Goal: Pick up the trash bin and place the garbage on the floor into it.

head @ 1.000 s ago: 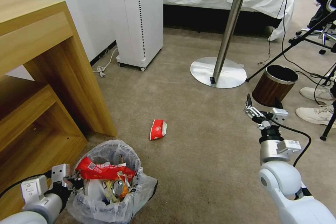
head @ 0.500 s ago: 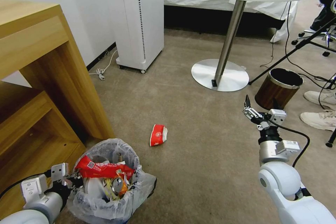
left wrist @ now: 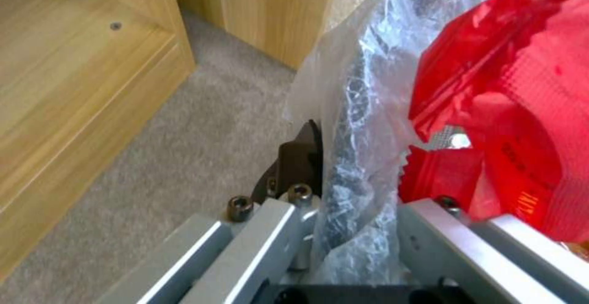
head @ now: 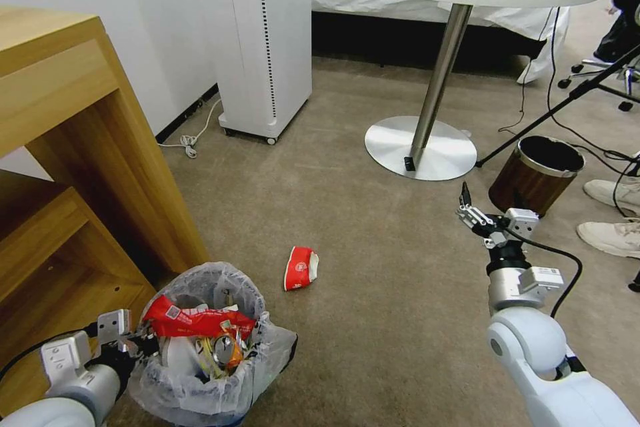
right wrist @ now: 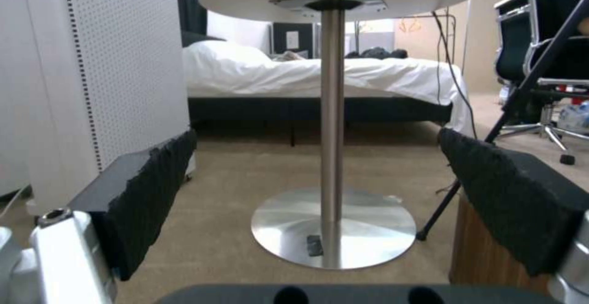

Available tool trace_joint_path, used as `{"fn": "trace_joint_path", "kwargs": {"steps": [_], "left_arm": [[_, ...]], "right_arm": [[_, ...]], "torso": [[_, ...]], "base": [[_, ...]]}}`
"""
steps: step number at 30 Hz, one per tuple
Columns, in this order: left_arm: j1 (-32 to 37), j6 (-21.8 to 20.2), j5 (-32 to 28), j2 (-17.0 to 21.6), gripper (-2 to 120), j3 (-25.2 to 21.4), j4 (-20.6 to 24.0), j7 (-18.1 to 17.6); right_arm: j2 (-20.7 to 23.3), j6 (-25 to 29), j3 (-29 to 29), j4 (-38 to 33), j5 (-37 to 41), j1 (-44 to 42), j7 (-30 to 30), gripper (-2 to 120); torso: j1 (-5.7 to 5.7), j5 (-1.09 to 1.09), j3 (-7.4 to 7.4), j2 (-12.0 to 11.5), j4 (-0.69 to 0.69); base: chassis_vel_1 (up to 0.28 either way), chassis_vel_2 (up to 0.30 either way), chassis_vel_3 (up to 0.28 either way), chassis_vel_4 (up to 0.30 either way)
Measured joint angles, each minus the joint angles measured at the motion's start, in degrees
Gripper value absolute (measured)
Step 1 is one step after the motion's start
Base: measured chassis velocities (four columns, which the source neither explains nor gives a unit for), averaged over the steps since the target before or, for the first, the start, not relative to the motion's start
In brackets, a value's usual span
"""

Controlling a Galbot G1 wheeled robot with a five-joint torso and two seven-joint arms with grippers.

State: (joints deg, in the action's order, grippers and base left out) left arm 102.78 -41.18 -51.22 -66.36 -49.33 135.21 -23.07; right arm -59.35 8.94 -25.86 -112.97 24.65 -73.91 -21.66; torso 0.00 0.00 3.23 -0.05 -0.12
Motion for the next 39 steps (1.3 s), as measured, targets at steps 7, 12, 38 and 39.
{"fn": "trace_joint_path", "kwargs": {"steps": [7, 12, 38, 39], "left_arm": [[-0.5, 0.0, 0.0, 0.0, 0, 0.1, -0.5, 0.0], [-0.9, 0.1, 0.0, -0.3, 0, 0.2, -1.0, 0.0], [-1.9, 0.9, 2.5, -4.6, 0, 1.2, -2.1, 0.4], [-1.9, 0.9, 2.7, -5.0, 0, 1.3, -2.1, 0.4]], "right_arm": [[0.0, -0.1, 0.7, 0.5, 0.0, 0.5, -0.1, 100], [0.1, -0.3, 1.3, 1.0, 0.2, 1.1, -0.3, 100], [-4.1, -28.0, 28.5, 10.9, 37.7, 26.0, -17.2, 100], [-5.3, -29.4, 29.9, 12.4, 39.4, 27.6, -18.2, 100]], "torso": [[0.00, 0.00, 0.00, 0.0, 0.00], [0.00, 0.00, 0.00, 0.0, 0.00], [0.00, 0.00, 0.00, 0.0, 0.01], [0.00, -0.01, 0.00, 0.0, 0.01]], "base": [[-0.080, 0.087, 0.096, -0.092], [-0.080, 0.087, 0.077, -0.104], [-0.008, 0.009, 0.010, -0.007], [0.000, 0.000, 0.000, 0.000]]}}
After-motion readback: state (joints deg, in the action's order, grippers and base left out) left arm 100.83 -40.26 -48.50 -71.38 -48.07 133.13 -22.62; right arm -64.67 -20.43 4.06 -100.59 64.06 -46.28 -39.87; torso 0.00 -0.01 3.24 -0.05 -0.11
